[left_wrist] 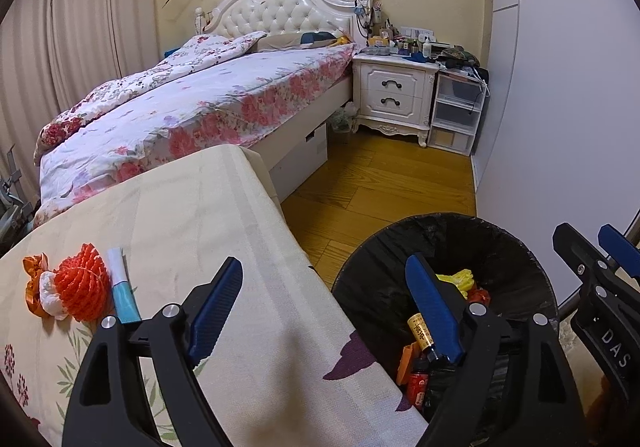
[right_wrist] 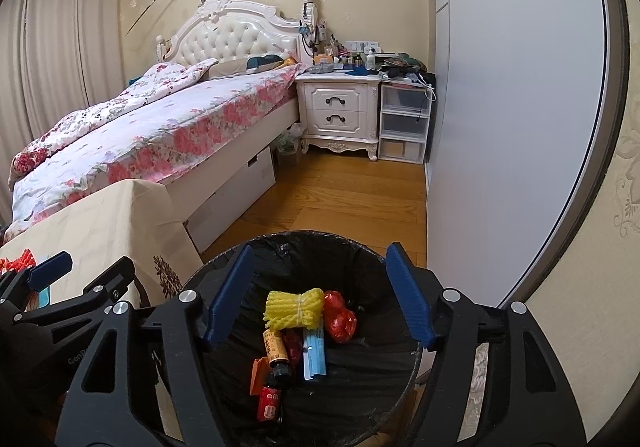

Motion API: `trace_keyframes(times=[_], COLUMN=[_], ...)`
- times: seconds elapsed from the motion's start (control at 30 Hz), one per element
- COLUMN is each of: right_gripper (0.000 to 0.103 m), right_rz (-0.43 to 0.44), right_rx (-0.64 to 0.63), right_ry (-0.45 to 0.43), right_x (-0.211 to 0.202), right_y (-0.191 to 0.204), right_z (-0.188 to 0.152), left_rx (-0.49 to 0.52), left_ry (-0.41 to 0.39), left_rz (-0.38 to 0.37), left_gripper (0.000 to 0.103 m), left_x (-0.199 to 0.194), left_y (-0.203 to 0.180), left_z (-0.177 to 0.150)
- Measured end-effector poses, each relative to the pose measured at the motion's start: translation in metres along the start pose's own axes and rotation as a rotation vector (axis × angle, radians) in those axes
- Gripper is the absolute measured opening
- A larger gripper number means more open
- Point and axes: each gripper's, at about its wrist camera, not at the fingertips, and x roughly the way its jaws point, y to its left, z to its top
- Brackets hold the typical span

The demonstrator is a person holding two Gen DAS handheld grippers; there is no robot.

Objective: Collect trash
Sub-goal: 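Open both tools to drop the yellow net and blue tube into the bin, then move both open tools back over the remaining orange, white and red items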

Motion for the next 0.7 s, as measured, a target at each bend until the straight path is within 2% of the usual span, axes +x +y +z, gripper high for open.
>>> trace_keyframes(times=[0.13,0.43,0.7], right_gripper=[0.076,0.077,0.077], right_rz=[0.005,0.032,0.117], right_rx=[-0.011,-0.048,-0.093], right_ry=[0.003,0.010,0.031], right_x=[-0.002,-0.009,-0.018], right_y=[0.003,0.020,0.056], right_z=[-0.001,-0.001,-0.004], left_rx=[-0.010,-0.048,-0.119], left_ry=[-0.006,-0.022,-0.006], left_rz=[0.013,0.075,0.161], left_gripper=[0.082,0.082,0.082], left_x=[-0.005,-0.028,-0.051], left_y=[0.009,0.048,0.104], left_z=[-0.001,-0.007,-0.026])
